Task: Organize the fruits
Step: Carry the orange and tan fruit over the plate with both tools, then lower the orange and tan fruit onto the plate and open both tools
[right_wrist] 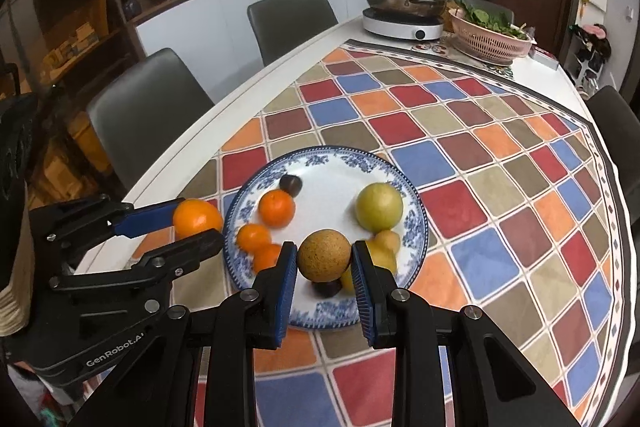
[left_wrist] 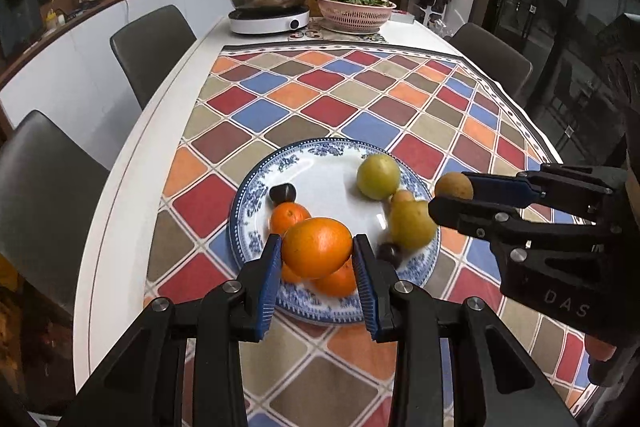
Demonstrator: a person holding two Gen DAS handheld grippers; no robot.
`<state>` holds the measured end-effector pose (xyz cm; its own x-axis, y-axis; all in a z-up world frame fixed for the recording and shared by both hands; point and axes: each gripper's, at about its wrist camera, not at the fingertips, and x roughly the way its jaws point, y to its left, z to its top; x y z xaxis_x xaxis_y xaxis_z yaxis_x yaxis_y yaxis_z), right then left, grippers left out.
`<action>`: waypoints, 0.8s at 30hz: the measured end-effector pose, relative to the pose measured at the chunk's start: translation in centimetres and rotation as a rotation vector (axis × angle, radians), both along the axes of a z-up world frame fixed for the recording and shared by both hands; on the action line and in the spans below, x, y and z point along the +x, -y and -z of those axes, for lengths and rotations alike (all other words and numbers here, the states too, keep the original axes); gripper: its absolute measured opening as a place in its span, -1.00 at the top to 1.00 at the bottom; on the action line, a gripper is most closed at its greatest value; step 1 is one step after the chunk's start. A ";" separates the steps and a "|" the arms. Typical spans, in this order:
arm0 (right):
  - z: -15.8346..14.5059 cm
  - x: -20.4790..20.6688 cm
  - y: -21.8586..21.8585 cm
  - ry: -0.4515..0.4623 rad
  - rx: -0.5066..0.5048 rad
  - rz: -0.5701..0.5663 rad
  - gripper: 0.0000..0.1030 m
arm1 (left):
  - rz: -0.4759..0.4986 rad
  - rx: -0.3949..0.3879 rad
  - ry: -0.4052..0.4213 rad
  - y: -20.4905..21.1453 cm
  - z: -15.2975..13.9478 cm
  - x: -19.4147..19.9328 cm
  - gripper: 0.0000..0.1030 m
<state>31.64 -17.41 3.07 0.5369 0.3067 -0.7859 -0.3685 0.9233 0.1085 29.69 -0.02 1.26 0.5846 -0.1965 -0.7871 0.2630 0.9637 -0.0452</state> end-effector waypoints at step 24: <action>3.3 5.9 1.0 -0.116 0.062 0.040 0.42 | 0.014 -0.024 -0.060 0.9 2.5 5.3 0.11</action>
<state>37.50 -18.37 -0.20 0.4564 0.3366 -0.8236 -0.3128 0.9273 0.2057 34.97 -0.93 -1.24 0.5338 -0.2239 -0.8154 0.2725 0.9584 -0.0848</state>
